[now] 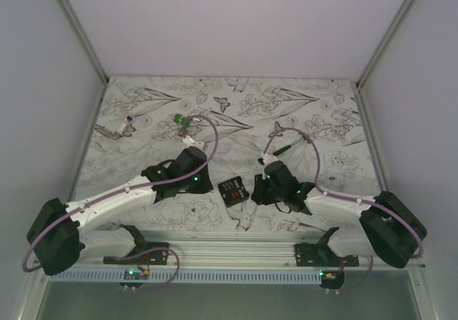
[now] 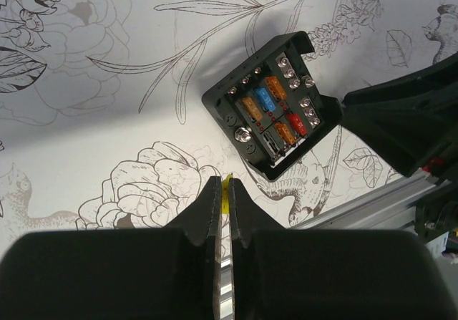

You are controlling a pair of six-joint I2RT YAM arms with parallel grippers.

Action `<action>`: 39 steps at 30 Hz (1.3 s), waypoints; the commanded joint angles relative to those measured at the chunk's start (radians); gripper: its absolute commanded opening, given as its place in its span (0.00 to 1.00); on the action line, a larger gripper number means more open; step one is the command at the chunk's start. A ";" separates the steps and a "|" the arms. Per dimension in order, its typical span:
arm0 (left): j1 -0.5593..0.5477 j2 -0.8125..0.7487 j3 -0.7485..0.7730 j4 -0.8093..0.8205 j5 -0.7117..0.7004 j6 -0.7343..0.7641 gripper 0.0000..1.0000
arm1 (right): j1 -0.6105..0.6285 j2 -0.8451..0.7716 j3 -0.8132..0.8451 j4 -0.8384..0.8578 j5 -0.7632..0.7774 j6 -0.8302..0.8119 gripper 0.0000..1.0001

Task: Snap on the fuse box
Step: Adjust the fuse box base at the center of the board.

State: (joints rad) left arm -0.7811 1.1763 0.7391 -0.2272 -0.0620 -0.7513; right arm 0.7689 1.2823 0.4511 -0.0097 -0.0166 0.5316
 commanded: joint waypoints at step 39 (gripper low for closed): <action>0.024 -0.037 0.019 -0.136 -0.197 -0.088 0.00 | 0.262 0.382 0.260 0.460 -0.015 0.065 0.34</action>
State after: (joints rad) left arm -0.7692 1.1313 0.7574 -0.3317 -0.2279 -0.8371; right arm 1.0248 1.7401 0.6868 0.4866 -0.0402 0.6727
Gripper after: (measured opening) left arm 0.036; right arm 0.322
